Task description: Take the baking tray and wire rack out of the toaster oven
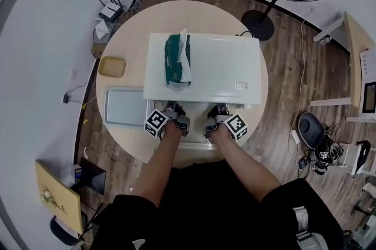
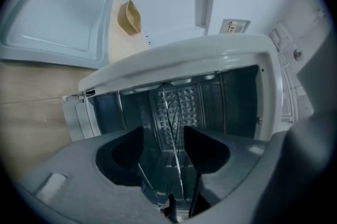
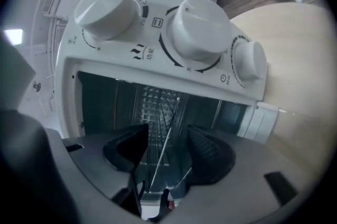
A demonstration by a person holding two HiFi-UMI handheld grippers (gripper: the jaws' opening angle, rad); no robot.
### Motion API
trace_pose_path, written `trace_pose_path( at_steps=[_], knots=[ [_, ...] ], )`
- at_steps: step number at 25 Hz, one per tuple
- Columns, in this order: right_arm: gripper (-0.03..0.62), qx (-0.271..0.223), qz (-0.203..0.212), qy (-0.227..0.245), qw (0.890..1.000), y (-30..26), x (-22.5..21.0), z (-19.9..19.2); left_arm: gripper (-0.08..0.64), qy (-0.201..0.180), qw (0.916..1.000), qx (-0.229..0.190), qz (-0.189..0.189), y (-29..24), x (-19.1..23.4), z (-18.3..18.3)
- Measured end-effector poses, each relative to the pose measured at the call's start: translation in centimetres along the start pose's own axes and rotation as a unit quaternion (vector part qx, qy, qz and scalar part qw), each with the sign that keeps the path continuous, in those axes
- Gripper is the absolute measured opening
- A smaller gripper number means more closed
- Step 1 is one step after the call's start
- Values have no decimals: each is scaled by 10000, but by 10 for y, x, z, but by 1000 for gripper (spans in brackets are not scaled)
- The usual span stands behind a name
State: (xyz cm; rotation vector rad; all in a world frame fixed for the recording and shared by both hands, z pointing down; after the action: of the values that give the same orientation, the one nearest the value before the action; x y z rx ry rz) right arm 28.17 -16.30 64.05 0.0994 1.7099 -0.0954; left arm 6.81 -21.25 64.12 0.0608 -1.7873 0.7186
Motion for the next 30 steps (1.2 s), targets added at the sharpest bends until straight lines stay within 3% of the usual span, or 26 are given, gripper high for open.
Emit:
trace_pose_path(
  at_steps=[7, 15, 24, 30],
  knots=[
    [212, -288, 41, -123, 9995, -18, -6, 4, 227, 25, 9999, -166, 32, -20, 2, 7],
    [202, -128, 51, -38, 9999, -32, -11, -2, 188, 200, 9997, -104, -20, -35, -1, 11],
    [16, -215, 234, -139, 9994, -29, -6, 4, 83, 154, 9996, 134, -206, -29, -12, 11],
    [14, -131, 159, -117, 9997, -15, -7, -2, 35, 294, 9988, 243, -293, -16, -9, 7]
  ],
)
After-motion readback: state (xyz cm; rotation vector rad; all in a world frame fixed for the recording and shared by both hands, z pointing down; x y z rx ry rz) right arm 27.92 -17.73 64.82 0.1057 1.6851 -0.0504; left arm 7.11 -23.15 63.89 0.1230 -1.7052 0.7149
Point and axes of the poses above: the fingertips, and each gripper's own axes: y backward along the fingers, x to its left, z out of its top, the point moved 1 cm from there along y, backward along the fingers, and after that the axes turned 12 degrees about z, right-handed, at the moved point
